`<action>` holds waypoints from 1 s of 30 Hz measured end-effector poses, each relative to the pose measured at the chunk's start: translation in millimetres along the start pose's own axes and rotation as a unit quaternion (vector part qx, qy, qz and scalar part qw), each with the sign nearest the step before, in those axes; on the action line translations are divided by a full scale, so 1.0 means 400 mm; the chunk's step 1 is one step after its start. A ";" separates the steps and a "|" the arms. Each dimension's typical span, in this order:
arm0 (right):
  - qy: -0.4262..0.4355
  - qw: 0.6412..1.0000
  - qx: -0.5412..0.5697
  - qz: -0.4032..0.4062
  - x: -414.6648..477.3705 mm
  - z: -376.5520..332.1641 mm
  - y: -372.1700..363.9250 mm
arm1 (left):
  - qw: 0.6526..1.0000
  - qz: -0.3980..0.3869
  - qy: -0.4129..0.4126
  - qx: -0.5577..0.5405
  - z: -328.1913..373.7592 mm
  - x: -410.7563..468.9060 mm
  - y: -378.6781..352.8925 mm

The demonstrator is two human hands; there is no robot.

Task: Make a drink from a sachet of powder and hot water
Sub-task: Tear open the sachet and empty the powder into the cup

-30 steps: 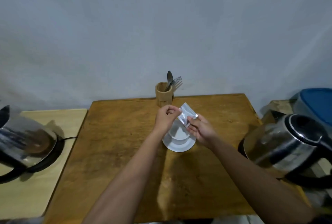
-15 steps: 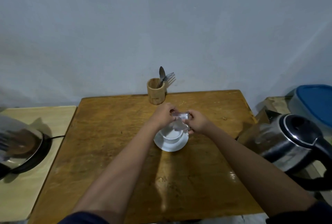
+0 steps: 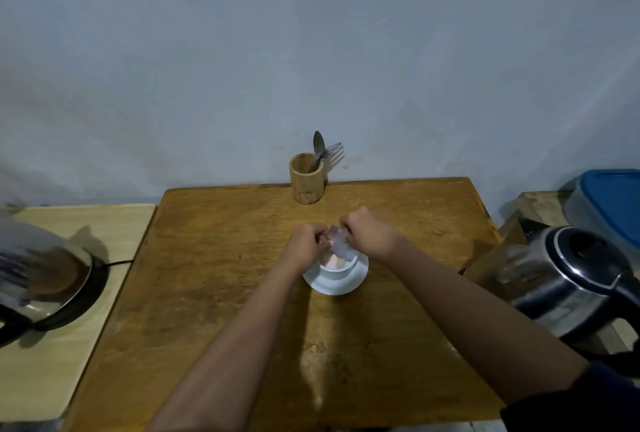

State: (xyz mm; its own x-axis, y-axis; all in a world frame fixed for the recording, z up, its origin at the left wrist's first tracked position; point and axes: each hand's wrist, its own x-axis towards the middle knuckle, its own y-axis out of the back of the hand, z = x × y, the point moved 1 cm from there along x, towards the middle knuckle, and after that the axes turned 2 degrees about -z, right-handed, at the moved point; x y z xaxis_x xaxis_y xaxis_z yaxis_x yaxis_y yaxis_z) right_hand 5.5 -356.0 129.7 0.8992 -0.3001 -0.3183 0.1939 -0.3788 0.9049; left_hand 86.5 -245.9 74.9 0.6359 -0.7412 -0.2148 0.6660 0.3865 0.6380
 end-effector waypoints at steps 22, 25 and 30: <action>-0.005 0.996 -0.083 0.034 -0.010 -0.022 0.016 | 0.998 -0.019 -0.056 0.001 0.018 -0.018 0.045; -0.006 0.998 -0.052 0.036 -0.008 -0.017 0.015 | 0.997 -0.019 -0.069 0.002 0.022 -0.020 0.052; -0.012 1.000 -0.006 0.022 -0.016 -0.020 0.022 | 0.998 -0.004 -0.069 0.003 0.028 -0.023 0.059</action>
State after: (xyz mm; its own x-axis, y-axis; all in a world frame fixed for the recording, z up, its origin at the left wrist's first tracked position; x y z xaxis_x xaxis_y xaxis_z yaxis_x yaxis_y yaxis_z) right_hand 4.6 -350.5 142.0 0.8972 -0.3380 -0.2841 0.1587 -0.3535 0.9218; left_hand 92.1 -236.2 100.0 0.5703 -0.8132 -0.1157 0.6681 0.3773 0.6413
